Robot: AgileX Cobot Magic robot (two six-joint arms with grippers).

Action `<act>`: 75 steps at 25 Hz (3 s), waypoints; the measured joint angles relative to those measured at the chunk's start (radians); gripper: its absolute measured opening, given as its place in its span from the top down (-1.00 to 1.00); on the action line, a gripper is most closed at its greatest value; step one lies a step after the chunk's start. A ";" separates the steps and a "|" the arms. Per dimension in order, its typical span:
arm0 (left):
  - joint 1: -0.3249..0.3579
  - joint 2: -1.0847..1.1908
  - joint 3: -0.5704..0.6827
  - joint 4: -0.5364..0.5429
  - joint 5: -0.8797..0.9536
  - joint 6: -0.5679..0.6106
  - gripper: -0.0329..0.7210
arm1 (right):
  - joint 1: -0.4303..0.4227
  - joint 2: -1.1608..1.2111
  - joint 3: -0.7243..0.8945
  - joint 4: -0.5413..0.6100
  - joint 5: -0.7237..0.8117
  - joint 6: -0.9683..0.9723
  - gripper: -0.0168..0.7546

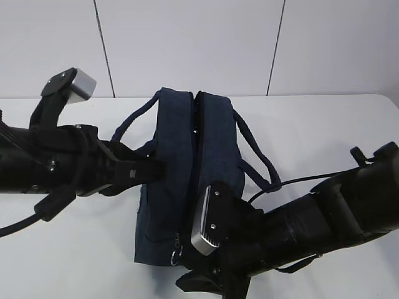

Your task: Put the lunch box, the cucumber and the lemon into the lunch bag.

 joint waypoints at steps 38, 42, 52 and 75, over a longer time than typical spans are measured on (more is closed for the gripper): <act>0.000 0.000 0.000 -0.002 0.015 0.000 0.91 | 0.000 -0.058 -0.027 0.000 0.004 0.184 0.05; 0.000 0.000 0.000 -0.002 0.016 0.000 0.91 | 0.000 -0.058 -0.030 0.000 0.016 0.193 0.04; 0.000 0.000 0.000 -0.002 0.021 0.000 0.91 | 0.001 -0.011 -0.042 0.000 0.048 0.193 0.04; 0.000 0.000 0.000 -0.002 0.021 0.000 0.91 | 0.001 -0.003 -0.080 -0.002 0.040 0.199 0.36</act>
